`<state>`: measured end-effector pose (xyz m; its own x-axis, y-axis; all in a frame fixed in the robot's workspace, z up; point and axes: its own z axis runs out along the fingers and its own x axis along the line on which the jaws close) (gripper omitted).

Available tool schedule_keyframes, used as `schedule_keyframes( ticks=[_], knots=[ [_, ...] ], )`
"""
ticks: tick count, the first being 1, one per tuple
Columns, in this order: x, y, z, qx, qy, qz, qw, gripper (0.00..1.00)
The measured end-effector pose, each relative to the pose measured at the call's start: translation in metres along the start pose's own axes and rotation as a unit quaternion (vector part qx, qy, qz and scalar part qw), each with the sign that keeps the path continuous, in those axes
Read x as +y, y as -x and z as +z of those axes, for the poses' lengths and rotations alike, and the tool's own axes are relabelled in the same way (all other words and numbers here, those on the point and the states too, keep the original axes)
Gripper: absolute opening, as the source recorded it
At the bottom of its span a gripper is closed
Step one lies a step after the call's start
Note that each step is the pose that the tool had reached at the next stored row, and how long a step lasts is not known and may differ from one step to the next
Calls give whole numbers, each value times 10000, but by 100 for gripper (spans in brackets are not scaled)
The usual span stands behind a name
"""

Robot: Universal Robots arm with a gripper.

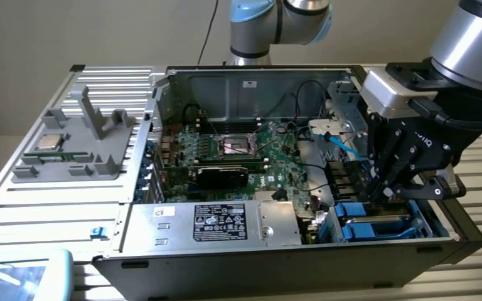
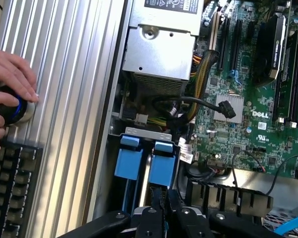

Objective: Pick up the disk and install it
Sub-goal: 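Insert the second disk wire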

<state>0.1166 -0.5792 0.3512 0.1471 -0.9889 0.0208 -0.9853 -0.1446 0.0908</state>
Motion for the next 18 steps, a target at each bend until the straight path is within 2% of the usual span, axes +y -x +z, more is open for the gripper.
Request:
schedule_keyframes(
  ticks=[6, 18],
  knots=[
    [-7, -26, 50, -57, -4, -5, 10000, 16],
    [-18, -34, 118, -113, 9, -11, 9999, 16]
  ],
)
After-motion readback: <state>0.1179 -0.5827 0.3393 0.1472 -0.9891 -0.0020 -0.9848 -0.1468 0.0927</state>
